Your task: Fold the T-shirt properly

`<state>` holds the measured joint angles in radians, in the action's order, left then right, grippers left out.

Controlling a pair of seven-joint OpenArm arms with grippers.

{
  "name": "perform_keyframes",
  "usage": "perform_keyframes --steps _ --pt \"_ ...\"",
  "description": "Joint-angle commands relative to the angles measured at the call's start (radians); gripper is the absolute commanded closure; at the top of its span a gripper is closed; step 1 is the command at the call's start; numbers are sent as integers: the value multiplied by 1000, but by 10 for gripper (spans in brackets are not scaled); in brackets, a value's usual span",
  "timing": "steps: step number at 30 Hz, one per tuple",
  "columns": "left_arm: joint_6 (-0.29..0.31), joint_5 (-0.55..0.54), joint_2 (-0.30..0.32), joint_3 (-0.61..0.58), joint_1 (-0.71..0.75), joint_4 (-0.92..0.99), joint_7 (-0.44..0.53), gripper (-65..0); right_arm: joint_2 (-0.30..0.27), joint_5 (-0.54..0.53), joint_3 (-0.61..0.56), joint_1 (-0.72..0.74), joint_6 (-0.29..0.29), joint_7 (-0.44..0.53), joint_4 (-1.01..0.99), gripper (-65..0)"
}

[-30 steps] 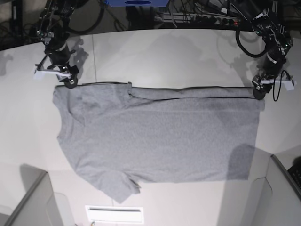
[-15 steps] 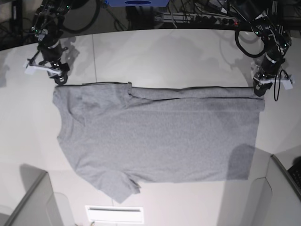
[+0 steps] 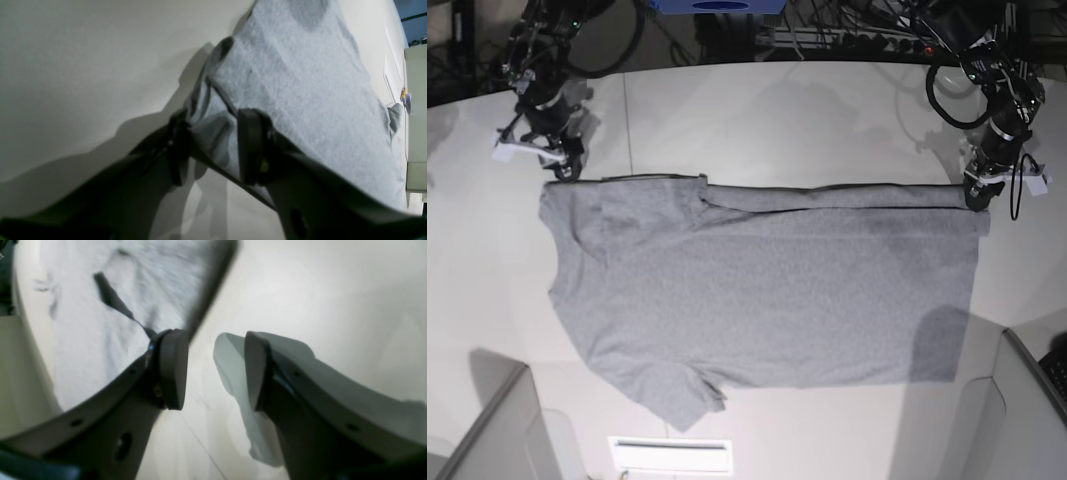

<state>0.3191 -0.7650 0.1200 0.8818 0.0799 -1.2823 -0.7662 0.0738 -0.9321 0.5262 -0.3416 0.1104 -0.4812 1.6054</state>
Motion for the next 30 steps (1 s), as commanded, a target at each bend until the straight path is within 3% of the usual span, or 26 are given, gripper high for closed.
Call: perform_keyframes --steps 1,5,9,10,14,16,18,23,27,30 --pt "-15 28 7 0 7 -3 -29 -219 -6 11 2 3 10 -12 -18 -264" --pt "-15 28 14 0 8 -3 -31 -201 -7 11 8 43 10 -12 -98 -264" --pt "-15 28 25 -2 5 3 -34 -20 -7 15 8 72 10 -12 -115 -264" --pt "-15 28 27 -2 5 3 -34 0 -7 15 8 74 10 -12 -115 -264" --pt "-18 28 39 -3 5 2 -37 0 -9 17 7 92 10 -12 -118 -246" --pt "-18 28 39 -3 7 -3 -37 0 -33 17 1 103 8 -12 -122 -158" --pt "-18 28 40 -3 8 -4 -37 0 -44 12 1 117 8 -12 -138 0" --pt "-18 28 66 -3 19 -24 -42 0 -76 11 2 132 8 -12 -135 0" --pt "-19 28 73 4 39 -130 -132 0 -82 11 2 109 15 -17 -50 0" --pt "-19 28 73 7 53 -213 -206 0 -82 11 10 108 16 -103 25 0"
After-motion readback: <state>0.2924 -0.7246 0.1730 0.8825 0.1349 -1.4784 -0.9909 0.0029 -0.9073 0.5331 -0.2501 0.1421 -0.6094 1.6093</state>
